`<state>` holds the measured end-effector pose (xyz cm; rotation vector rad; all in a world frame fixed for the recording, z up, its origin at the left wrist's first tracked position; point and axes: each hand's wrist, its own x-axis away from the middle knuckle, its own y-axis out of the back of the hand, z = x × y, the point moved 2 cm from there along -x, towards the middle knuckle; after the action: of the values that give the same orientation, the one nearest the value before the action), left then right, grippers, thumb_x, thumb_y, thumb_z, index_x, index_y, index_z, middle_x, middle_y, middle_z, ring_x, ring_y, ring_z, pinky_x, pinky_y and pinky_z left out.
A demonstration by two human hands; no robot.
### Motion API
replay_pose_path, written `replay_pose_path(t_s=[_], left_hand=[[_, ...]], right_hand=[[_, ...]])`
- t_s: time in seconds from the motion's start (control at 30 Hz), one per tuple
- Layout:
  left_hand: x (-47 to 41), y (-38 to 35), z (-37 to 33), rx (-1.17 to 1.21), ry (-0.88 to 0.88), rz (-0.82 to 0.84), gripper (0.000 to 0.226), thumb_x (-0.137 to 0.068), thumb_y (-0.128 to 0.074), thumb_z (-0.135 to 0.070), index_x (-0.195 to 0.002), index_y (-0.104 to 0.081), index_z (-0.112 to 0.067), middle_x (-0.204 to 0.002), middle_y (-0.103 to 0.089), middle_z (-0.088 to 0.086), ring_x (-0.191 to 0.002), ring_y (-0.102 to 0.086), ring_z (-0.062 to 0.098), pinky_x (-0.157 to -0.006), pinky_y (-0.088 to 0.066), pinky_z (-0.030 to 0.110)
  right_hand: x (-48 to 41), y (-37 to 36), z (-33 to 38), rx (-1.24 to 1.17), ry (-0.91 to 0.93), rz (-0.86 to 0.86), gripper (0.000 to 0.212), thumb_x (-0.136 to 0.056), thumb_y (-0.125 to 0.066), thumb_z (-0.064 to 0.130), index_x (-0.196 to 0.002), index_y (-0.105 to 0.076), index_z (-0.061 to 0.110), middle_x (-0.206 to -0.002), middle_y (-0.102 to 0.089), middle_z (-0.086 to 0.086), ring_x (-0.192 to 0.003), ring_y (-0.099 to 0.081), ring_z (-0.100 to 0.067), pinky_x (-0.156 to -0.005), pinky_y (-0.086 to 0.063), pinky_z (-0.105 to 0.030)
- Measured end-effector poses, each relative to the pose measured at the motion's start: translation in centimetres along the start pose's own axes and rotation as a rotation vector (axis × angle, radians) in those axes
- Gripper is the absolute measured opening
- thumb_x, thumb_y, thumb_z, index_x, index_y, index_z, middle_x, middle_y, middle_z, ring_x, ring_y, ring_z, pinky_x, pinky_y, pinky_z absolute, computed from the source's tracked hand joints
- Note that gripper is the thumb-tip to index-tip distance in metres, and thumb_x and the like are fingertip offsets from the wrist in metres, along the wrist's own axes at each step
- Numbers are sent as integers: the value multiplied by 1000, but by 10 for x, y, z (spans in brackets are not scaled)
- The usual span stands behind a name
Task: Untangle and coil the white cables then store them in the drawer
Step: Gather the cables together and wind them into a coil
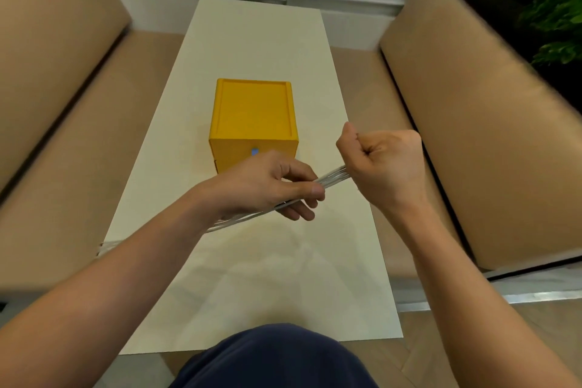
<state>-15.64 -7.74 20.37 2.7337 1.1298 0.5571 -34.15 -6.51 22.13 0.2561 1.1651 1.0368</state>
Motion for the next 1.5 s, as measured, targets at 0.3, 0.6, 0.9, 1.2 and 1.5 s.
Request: replay_pose_path(t_s=[0.3,0.6,0.9,1.2,1.5], left_hand=[[16,8,2,48,-109,-53,19,-99,-65,-24,-88,-78,-15,-78,-73,5,-56,-61,14,-52,-42,23],[17,18,3,46,-124,-47,25,-104,-57,-23,-91,-77,-16,-78,-73,6,-57,-40,11,-55,-31,27],[7,29,-6,-151,24,-25,15,-101,-64,-29,-103,-74,-17,-74,-76,4,-55,-43,11,-55,-35,29],[0,20,-1,-168,-23,-69,20,-97,-69,-26,-79,-73,-20,-69,-70,4,-54,-51,10,-51,-39,21],[-1,23,0,-108,-28,-106,21,-95,-73,-29,-84,-73,-12,-71,-73,6,-61,-66,16,-63,-50,36]], right_hand=[[-5,-6,3,-144,-97,43,66,-102,-54,27,-46,-19,22,-38,-19,1,-36,-29,-29,-41,-21,-37],[4,-30,-12,-286,-367,296,76,-103,-48,58,-44,-51,9,-38,-45,-1,-39,-41,-16,-47,-35,-33],[13,9,-22,-456,-241,788,27,-97,-62,45,-91,-78,24,-61,-50,-1,-56,-41,-16,-53,-33,-24],[20,12,-26,-316,-289,910,29,-105,-54,41,-83,-68,28,-71,-62,4,-69,-57,-20,-63,-42,-27],[32,-9,-4,-442,-285,738,24,-106,-53,38,-91,-69,28,-75,-67,9,-72,-62,-17,-68,-50,-38]])
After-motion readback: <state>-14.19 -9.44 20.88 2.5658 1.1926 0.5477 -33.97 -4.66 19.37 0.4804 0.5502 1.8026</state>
